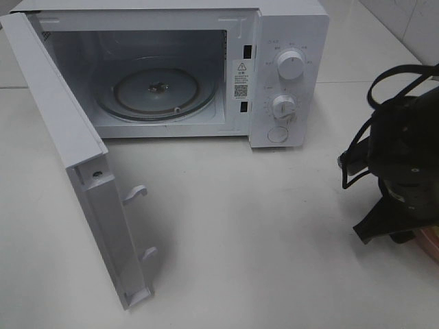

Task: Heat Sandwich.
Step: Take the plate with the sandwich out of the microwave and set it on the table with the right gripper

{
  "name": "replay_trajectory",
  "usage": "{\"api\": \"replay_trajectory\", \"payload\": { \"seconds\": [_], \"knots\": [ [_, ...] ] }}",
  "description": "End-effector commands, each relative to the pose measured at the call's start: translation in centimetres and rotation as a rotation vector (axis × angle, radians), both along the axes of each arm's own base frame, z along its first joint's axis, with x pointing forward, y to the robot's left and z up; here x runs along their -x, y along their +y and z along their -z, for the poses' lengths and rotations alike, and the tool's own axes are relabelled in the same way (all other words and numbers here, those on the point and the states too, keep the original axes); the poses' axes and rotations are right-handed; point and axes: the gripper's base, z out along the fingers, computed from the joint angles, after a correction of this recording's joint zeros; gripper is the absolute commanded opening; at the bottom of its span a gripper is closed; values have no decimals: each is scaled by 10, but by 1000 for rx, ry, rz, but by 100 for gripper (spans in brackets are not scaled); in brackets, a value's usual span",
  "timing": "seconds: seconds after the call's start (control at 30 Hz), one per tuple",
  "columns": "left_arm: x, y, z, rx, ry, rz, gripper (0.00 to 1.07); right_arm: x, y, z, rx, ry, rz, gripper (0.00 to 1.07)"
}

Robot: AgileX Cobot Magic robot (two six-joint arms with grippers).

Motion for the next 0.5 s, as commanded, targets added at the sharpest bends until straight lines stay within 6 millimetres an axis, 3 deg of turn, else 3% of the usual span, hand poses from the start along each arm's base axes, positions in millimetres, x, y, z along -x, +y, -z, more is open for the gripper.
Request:
{"api": "replay_trajectory", "payload": {
  "seconds": [0.03, 0.5],
  "knots": [
    [3, 0, 0, 3, -29, -5, 100, 2, 2, -14, -46, 7, -41, 67],
    [3, 0, 0, 3, -29, -5, 100, 27, 10, -74, -309, -20, -222, 77]
  ]
}}
